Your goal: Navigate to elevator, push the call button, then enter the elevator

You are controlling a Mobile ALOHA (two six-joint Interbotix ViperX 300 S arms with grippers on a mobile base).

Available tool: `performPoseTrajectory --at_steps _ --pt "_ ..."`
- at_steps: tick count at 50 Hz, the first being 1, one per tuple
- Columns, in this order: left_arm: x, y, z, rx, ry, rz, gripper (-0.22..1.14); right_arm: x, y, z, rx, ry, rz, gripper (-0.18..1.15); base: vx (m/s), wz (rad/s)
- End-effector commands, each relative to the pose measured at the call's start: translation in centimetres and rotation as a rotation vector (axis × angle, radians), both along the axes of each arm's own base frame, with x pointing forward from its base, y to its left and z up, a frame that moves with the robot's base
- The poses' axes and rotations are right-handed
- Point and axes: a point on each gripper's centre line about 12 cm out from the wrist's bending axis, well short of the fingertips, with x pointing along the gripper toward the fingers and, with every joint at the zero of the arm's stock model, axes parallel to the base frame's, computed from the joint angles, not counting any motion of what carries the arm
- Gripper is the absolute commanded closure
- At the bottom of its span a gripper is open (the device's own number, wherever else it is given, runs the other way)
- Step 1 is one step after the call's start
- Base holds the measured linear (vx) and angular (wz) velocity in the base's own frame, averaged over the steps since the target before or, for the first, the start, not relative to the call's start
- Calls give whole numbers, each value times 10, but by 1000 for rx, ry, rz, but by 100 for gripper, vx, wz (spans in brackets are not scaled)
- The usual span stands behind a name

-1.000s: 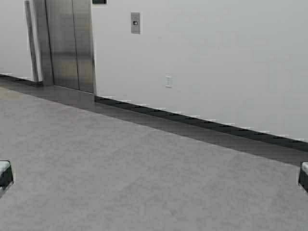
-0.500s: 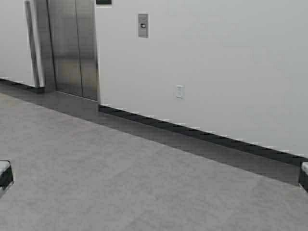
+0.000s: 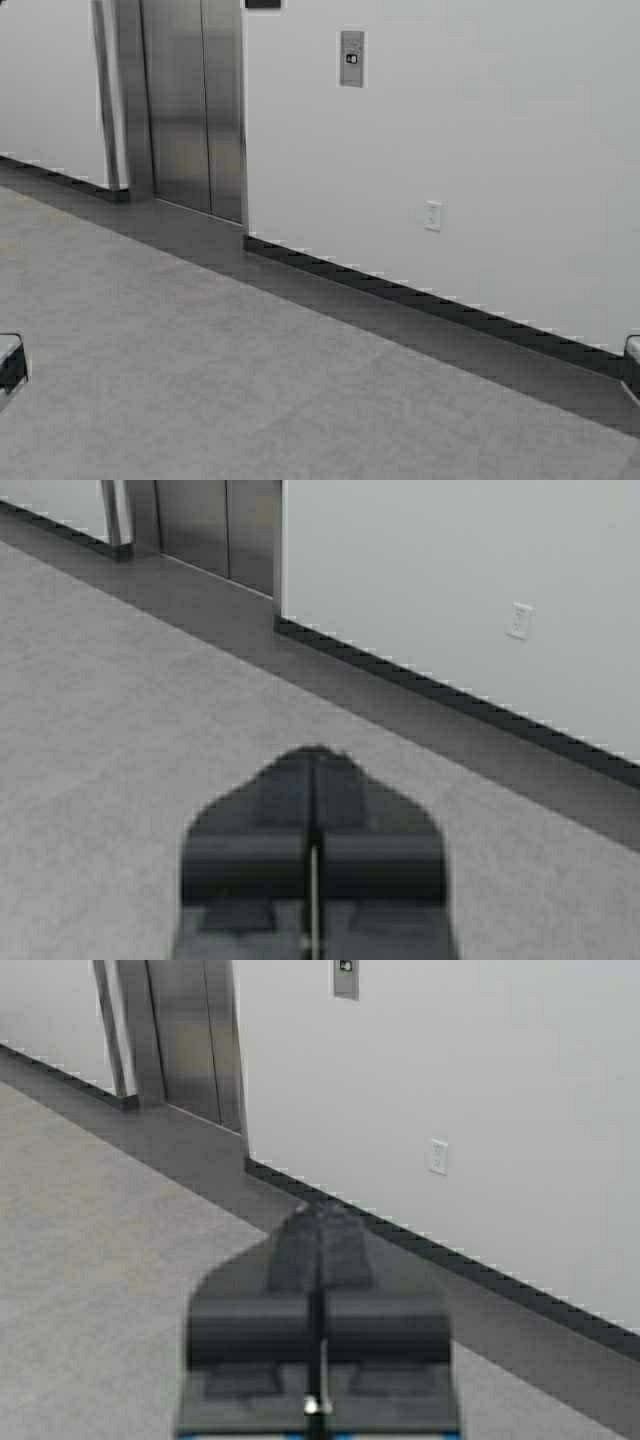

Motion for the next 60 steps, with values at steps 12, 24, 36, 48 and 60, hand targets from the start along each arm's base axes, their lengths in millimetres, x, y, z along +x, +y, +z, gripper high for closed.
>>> performPoseTrajectory --at_steps 12,24,36,48,60 --pt "-5 0 13 -2 -60 -2 89 8 1 6 -3 -3 1 92 71 -10" --pt "-2 0 11 -3 -48 -1 89 11 1 12 -2 -16 1 92 67 0" --pt "0 0 4 -5 -18 -1 89 8 1 6 -1 -8 3 92 67 12" --pt "-3 0 4 -6 -25 -1 89 11 1 6 -4 -2 1 92 66 9" --pt "-9 0 7 -14 -49 0 89 12 2 5 -14 6 4 92 65 7"
